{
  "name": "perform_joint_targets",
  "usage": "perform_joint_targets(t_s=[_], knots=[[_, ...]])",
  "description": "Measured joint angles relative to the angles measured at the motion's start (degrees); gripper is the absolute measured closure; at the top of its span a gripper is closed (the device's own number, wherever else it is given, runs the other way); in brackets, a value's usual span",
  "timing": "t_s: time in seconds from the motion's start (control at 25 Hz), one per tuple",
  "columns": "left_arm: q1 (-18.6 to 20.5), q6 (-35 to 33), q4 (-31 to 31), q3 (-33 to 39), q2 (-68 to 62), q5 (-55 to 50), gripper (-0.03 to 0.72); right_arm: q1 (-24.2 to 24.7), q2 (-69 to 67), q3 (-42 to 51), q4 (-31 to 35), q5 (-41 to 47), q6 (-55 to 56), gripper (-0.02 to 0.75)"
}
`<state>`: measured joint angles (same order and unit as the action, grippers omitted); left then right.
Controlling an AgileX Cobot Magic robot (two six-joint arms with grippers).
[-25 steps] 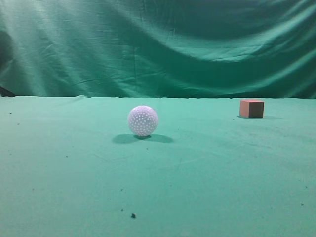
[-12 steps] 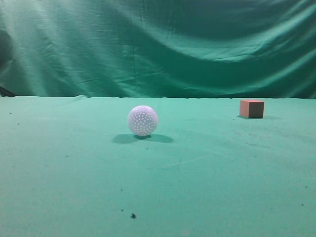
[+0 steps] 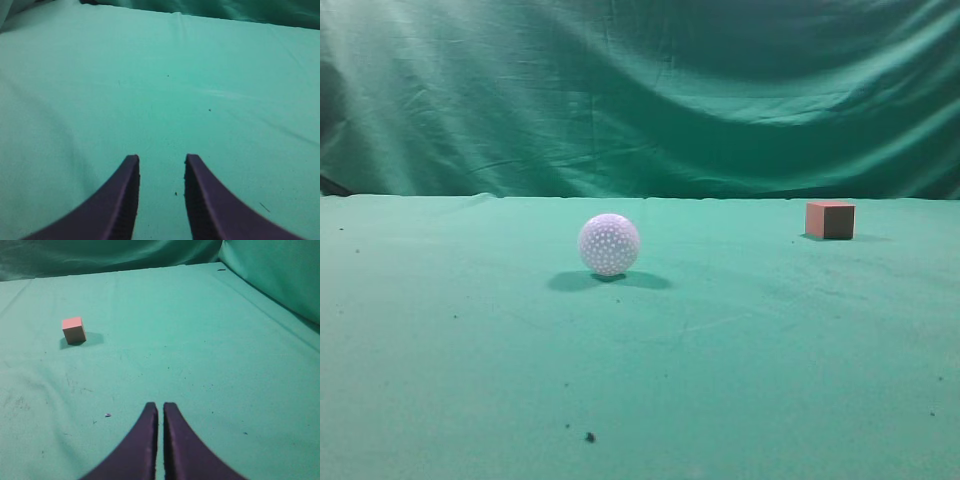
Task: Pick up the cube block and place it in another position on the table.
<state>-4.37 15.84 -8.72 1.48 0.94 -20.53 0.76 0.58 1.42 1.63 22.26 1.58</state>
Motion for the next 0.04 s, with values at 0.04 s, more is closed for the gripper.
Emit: perform_joint_targets(t_s=[0.04], knots=[[0.0,0.0,0.0,0.0,0.0,0.0,0.426,0.0,0.0,0.0,0.0,0.0,0.0,0.738]])
